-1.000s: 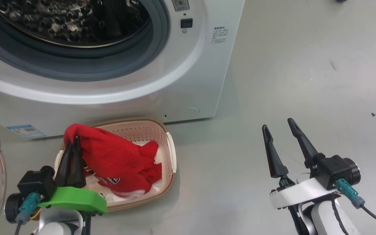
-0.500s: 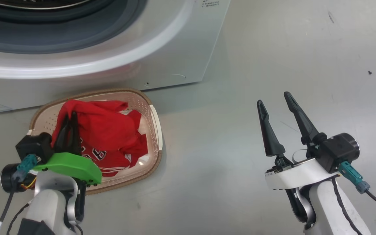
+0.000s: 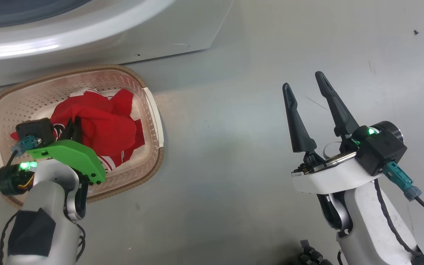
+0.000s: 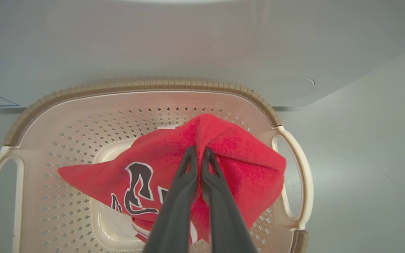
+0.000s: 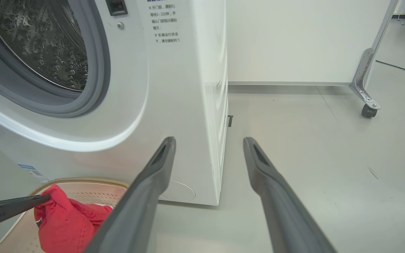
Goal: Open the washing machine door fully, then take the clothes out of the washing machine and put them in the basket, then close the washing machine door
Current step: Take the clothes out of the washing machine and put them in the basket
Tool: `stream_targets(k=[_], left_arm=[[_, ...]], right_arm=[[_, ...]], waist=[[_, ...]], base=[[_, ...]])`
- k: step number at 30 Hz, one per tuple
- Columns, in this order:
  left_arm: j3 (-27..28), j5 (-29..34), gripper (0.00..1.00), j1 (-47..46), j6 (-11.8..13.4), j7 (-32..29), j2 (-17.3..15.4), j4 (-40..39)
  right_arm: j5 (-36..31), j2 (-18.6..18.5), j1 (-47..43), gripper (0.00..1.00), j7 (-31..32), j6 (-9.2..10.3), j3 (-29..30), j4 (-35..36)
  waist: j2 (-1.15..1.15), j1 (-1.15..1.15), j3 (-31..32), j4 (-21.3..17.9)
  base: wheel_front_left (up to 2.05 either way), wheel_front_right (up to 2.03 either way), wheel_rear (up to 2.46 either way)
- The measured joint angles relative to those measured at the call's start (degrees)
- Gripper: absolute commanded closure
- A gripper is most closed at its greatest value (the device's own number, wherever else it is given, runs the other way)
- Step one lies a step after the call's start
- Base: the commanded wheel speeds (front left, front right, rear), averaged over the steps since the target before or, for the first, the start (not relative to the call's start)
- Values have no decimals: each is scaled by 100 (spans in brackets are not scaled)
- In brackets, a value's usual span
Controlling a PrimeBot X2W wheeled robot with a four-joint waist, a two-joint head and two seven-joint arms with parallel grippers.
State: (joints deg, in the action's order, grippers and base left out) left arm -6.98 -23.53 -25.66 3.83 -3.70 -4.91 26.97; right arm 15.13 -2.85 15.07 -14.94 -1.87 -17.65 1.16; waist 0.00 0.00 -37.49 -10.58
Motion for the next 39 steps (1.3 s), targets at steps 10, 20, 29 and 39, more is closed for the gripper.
stream_targets(k=[10,20,29,39], left_arm=[[144,-64,100,-661,49,-203,13,1103],[244,-178,100,-1067,42,25,44,1719],[197,-175,0,-1126,-114,339,36,2356],[131,-166,0,-1094,-419,1016,52,2633]], right_arm=[[57,2,288,0,0,29,-135,-9],[55,-1,341,0,0,51,-168,-126],[158,-1,422,0,0,60,-214,-246],[210,-1,408,0,0,102,-88,-494]], waist=[[0,0,-547,-162],[0,0,-659,-163],[0,0,-481,-199],[0,0,17,-201]], base=[[0,0,0],[0,0,0],[0,0,0],[0,0,0]])
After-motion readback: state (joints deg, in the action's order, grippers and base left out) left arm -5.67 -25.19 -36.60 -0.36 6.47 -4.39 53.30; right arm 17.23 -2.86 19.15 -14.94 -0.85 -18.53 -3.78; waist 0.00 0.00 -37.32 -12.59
